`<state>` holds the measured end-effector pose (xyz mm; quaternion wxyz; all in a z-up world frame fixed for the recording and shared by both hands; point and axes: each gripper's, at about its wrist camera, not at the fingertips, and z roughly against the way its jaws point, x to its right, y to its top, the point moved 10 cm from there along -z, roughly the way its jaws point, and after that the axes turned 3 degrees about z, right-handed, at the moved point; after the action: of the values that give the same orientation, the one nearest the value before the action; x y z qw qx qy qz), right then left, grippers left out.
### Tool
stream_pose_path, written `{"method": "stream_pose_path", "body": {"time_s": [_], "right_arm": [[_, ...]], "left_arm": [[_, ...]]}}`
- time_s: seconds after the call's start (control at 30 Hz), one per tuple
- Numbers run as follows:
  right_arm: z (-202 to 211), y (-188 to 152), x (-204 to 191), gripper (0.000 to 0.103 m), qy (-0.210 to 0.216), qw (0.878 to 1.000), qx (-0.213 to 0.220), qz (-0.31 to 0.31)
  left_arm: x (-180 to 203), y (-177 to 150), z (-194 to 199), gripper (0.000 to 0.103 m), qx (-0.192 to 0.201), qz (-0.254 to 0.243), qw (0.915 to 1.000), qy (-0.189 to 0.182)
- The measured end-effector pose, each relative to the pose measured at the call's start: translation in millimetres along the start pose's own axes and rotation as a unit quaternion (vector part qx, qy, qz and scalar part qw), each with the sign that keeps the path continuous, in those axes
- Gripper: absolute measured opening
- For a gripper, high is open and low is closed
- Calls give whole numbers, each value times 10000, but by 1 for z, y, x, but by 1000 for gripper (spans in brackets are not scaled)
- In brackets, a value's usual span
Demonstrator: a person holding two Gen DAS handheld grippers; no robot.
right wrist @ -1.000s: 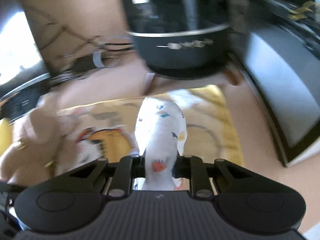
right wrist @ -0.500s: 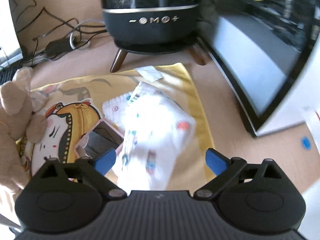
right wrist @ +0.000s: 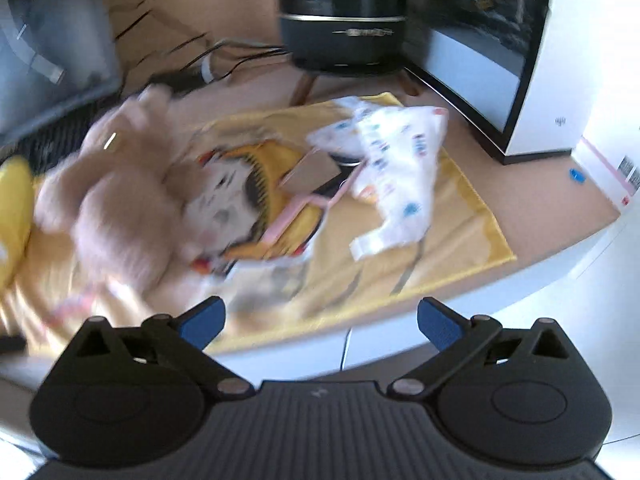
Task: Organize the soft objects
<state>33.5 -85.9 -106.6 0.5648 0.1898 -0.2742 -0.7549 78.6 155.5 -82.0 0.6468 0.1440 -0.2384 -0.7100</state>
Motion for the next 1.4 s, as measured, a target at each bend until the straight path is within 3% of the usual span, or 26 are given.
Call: {"method": "stream_pose_path", "body": {"time_s": [0.17,0.43,0.57,0.8,1.4], "right_arm": [[24,-21,-49,103,-125,9969,265,728],[33,-24,-79,103,45,9950,354,936],[36,-22,-83,103,293,9952,378,853],[32,-23,-81,103,276,9945,378,941],[34,-19,-73,103,458,9944,411,860]], "left_arm": [[-20,-10,10,101,443,100,9988,195],[-29,-26,11,102,624,185,9957,653],[-39,-31,14,102,573,379,9947,761],[-44,-37,18,102,539,618,9933,814],[-25,-44,18,102,455,479,9948,772]]}}
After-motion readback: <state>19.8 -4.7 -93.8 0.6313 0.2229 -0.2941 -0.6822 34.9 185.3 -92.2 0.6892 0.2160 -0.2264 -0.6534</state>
